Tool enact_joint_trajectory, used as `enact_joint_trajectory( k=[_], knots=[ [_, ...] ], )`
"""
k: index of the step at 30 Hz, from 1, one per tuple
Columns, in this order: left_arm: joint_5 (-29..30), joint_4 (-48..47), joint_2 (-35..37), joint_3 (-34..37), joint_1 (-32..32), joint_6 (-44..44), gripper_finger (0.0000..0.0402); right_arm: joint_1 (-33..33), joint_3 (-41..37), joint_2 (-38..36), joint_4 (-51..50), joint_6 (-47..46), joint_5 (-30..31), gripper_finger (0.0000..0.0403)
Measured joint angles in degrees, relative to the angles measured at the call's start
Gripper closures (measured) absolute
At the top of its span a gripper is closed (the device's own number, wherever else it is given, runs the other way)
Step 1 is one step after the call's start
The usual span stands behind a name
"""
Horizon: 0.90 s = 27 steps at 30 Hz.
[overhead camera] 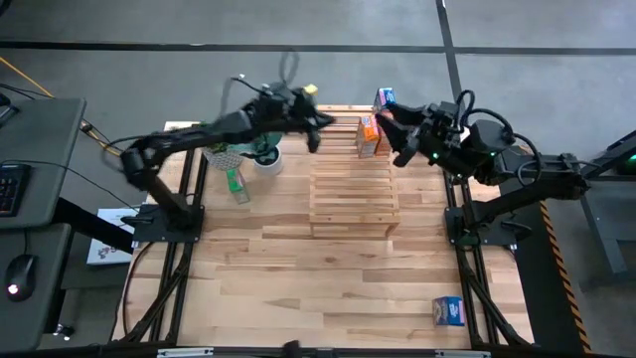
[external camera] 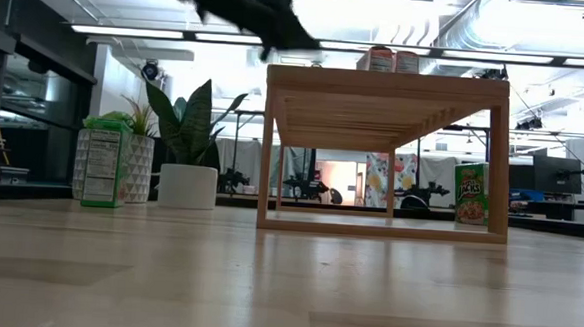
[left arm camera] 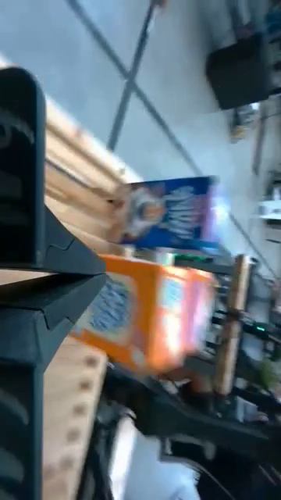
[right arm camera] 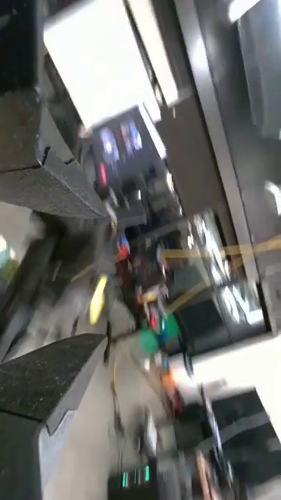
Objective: Stack cereal on shelf
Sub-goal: Put the blue cereal aligned with the other blue cereal box on the shelf
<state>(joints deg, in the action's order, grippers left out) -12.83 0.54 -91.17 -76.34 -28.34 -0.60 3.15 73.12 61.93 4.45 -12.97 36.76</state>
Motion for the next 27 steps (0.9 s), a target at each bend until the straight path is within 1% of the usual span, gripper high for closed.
enact_joint_trajectory(
  k=[2, 4, 6, 9, 13, 15, 16, 19, 21, 22, 24, 27],
  knots=[
    [-1.3, -0.4, 5.1, 1.0, -0.5, 0.1, 0.0401, -1.1, 0.0, -0.8, -2.6, -0.6, 3.6, 0.0155],
    [-2.1, -0.5, 10.5, 3.4, -0.7, 1.2, 0.0402, -2.4, 0.0, -1.8, -7.0, -3.4, 7.0, 0.0155],
    [-2.0, -0.3, 15.7, 6.7, -0.5, 2.6, 0.0401, -3.8, 0.0, -2.7, -12.0, -7.0, 8.3, 0.0155],
    [-1.9, 2.4, 24.1, 13.0, 0.2, 5.9, 0.0402, -5.7, 0.0, -3.8, -17.5, -10.2, 7.1, 0.0155],
    [-1.9, 7.1, 34.3, 21.2, 2.1, 10.4, 0.0402, -6.6, 0.0, -4.7, -22.2, -13.2, 3.1, 0.0155],
    [-1.7, 7.3, 38.4, 23.6, 2.9, 12.4, 0.0402, -6.5, 0.0, -5.0, -24.8, -17.1, -1.6, 0.0155],
    [-1.7, 7.2, 40.1, 24.4, 3.3, 13.1, 0.0402, -6.4, 0.0, -5.2, -26.5, -19.7, -5.4, 0.0155],
    [-1.6, 6.6, 44.0, 26.1, 4.1, 14.6, 0.0401, -5.2, 0.0, -5.6, -33.6, -30.8, -21.1, 0.0155],
    [-1.5, 6.6, 45.6, 26.7, 4.2, 15.4, 0.0401, -2.9, 0.0, -5.4, -39.2, -38.9, -31.5, 0.0155],
    [-1.5, 6.6, 46.2, 26.9, 4.2, 15.5, 0.0400, -1.1, 0.0, -4.9, -42.0, -42.9, -35.7, 0.0155],
    [-1.5, 6.1, 47.0, 26.9, 4.2, 15.6, 0.0398, 3.9, 0.0, -3.7, -47.8, -50.6, -41.4, 0.0155],
    [-1.5, 6.1, 47.2, 26.9, 4.1, 15.5, 0.0392, 13.0, 0.0, -1.4, -57.1, -62.6, -46.1, 0.0155]
  ],
)
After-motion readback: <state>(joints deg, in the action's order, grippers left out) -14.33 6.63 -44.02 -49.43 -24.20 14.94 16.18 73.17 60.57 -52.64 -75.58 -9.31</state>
